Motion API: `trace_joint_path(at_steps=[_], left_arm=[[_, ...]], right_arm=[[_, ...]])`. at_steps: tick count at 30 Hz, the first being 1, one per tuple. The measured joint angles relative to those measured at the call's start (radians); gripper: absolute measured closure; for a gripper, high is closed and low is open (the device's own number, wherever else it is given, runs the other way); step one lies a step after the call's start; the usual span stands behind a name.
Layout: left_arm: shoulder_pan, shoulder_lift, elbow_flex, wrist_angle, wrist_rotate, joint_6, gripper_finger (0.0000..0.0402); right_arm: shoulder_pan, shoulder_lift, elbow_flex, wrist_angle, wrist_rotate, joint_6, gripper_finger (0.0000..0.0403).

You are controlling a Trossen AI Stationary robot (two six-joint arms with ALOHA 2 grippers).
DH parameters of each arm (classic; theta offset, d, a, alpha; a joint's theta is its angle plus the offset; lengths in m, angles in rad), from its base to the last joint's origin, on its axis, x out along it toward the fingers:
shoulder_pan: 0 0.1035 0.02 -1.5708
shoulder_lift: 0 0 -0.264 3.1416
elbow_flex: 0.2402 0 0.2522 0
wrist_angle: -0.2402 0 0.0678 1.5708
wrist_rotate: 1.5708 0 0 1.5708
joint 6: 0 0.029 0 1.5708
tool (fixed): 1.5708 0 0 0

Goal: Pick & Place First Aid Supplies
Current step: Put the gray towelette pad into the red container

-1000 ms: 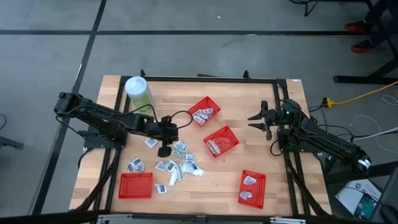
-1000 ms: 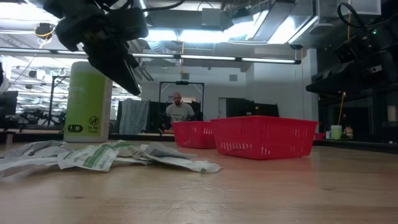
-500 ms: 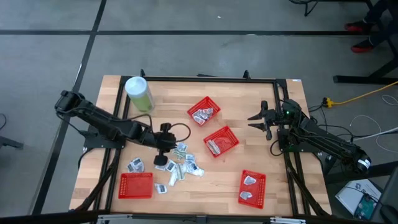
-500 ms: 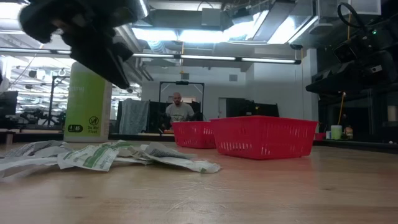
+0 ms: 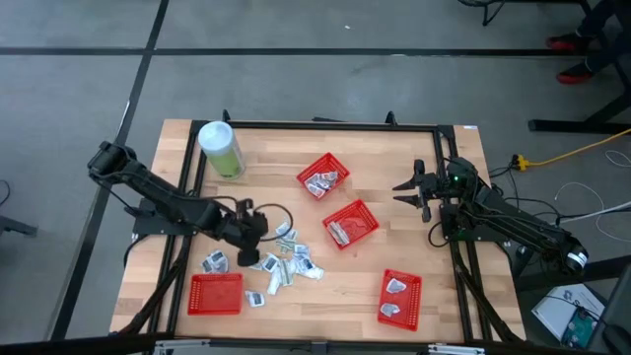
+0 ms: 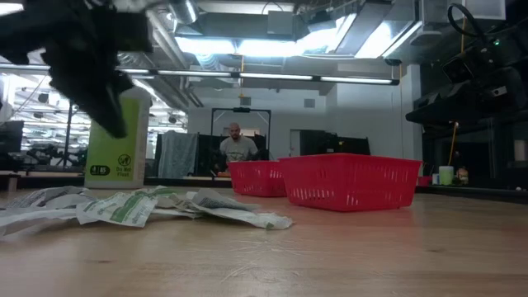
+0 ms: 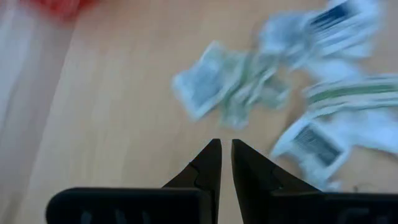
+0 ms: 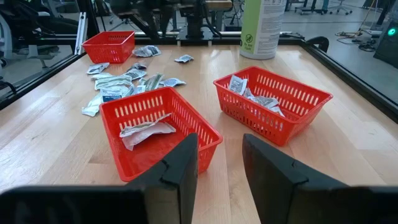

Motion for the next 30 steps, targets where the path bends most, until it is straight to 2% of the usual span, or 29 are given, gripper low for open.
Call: trace_joint_path(at_steps=[5,10,21,30], left_arm=[[0.048,0.000,0.000,-0.173,0.066,-0.169,0.0369],[0.084,0.014,0.000,-0.277,0.108,-0.252,0.0363],[0.095,0.186,0.000,-0.277,0.111,-0.225,0.0340],[0.105,0.269,0.002,-0.268,0.122,-0.178,0.0326]], right_arm=[[0.000,0.000,0.000,0.000,0.000,0.000,0.0276],[0.000,0.000,0.000,0.000,0.000,0.000,0.0276],[0.000,0.000,0.000,-0.008,0.000,0.000,0.0276],[0.000,0.000,0.000,-0.008,0.000,0.000,0.0276]])
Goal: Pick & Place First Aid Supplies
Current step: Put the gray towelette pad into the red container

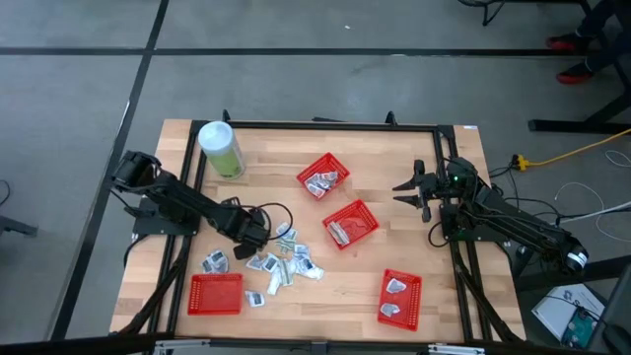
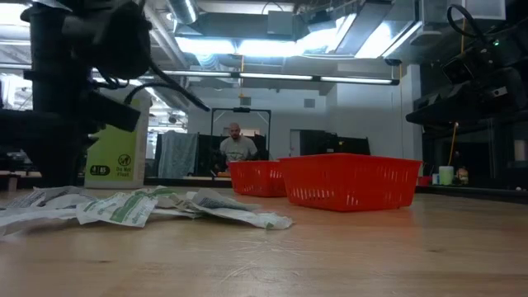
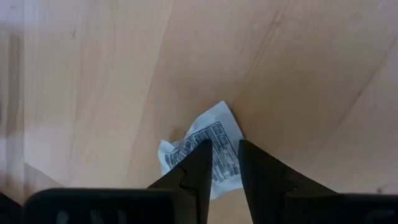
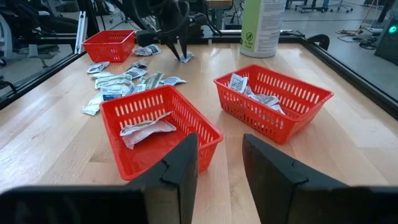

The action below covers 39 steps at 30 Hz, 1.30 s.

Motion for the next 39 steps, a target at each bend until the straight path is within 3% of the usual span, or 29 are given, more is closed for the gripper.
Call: trace_joint_path(at_steps=[8,17,21,27,39], left_arm=[[0.071,0.032,0.004,0.099,0.129,0.263,0.0334],[0.144,0.026,-0.001,0.297,0.299,0.533,0.0393],[0.153,0.024,-0.003,0.379,0.347,0.712,0.0398],[0.167,0.027,0.012,0.422,0.324,0.929,0.0400],[0.124,0.027,0.127,0.383,0.023,1.202,0.0400]], right_arm=[[0.000,0.000,0.000,0.000,0.000,0.000,0.0276],[0.000,0.000,0.000,0.000,0.000,0.000,0.0276],[0.000,0.000,0.000,0.000,0.000,0.000,0.0276],[0.000,0.000,0.000,0.000,0.000,0.000,0.0276],[0.000,0.000,0.000,0.000,0.000,0.000,0.0276]])
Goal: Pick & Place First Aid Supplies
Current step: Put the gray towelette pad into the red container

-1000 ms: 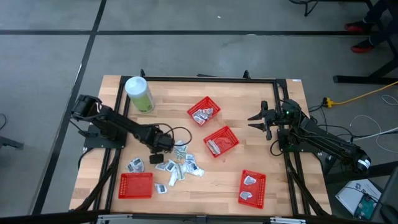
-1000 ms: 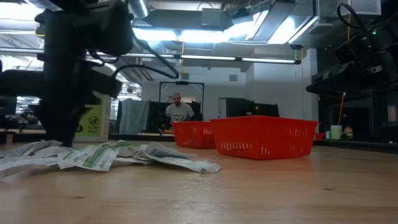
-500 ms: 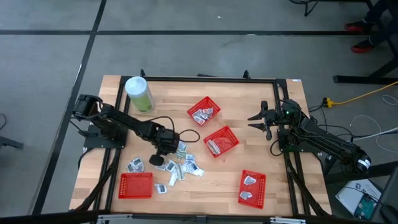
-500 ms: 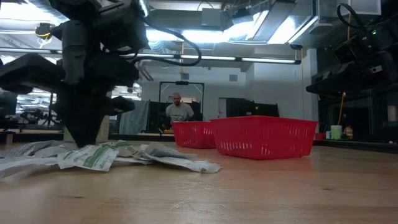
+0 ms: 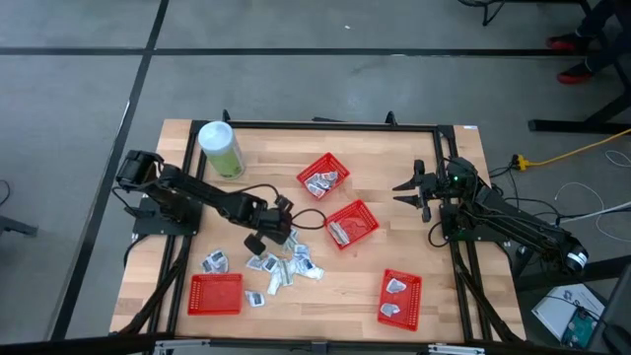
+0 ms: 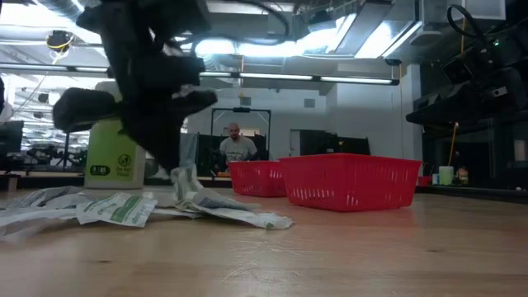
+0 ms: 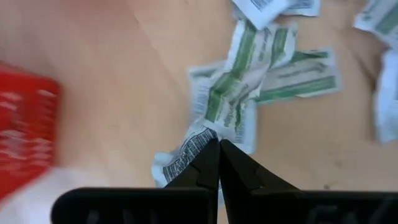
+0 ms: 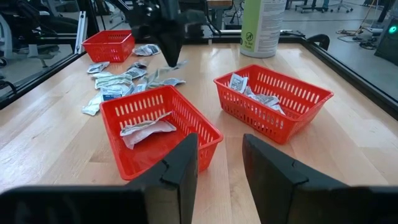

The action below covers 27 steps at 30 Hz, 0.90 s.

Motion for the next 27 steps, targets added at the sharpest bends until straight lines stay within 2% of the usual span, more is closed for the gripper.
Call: trace_joint_path(at_steps=[7,13,15,17,21,27], left_arm=[[-0.021,-0.001,0.048,0.040,-0.116,0.188,0.0400],[-0.036,-0.002,0.088,0.089,-0.292,0.309,0.0400],[-0.039,-0.003,0.107,0.097,-0.303,0.327,0.0400],[-0.039,-0.003,0.126,0.115,-0.237,0.328,0.0400],[-0.042,-0.003,0.137,0.182,-0.029,0.343,0.0400],[-0.064,-0.002,0.136,0.273,0.187,0.340,0.0400]], right_arm=[[0.000,0.000,0.000,0.000,0.000,0.000,0.0276],[0.000,0.000,0.000,0.000,0.000,0.000,0.0276],[0.000,0.000,0.000,0.000,0.000,0.000,0.0276],[0.000,0.000,0.000,0.000,0.000,0.000,0.0276],[0.000,0.000,0.000,0.000,0.000,0.000,0.0276],[0.000,0.000,0.000,0.000,0.000,0.000,0.0276]])
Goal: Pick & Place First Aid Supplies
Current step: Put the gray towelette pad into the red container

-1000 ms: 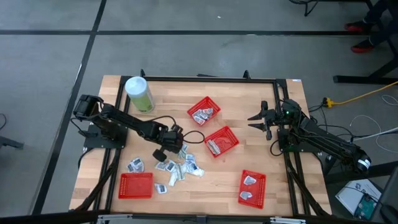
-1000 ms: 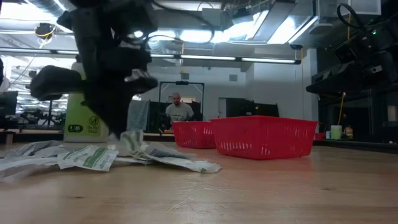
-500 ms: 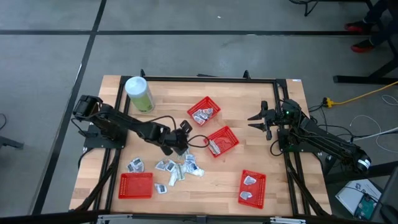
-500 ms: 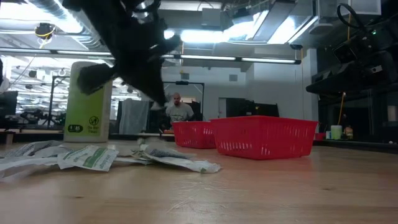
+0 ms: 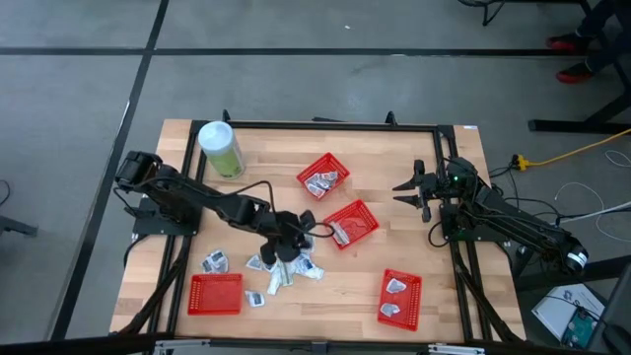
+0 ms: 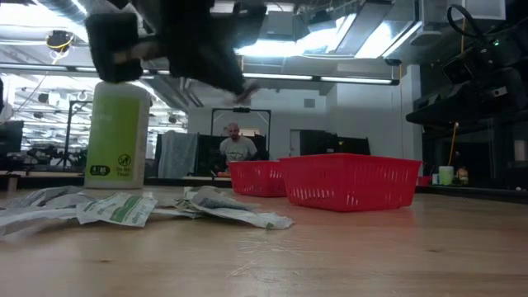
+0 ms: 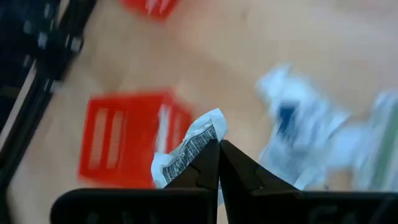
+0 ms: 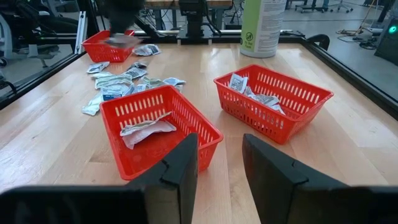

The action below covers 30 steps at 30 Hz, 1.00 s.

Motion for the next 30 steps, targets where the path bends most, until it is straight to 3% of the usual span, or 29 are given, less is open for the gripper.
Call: trace_joint_path(at_steps=[6,11,30], left_arm=[[-0.007,0.087,-0.003,0.079,0.118,-0.077,0.0400],[-0.006,0.185,-0.001,0.183,0.108,-0.076,0.0400],[0.068,0.349,0.006,0.362,0.164,-0.209,0.0400]], right_arm=[[0.000,0.000,0.000,0.000,0.000,0.000,0.0276],[0.000,0.000,0.000,0.000,0.000,0.000,0.0276],[0.000,0.000,0.000,0.000,0.000,0.000,0.0276]])
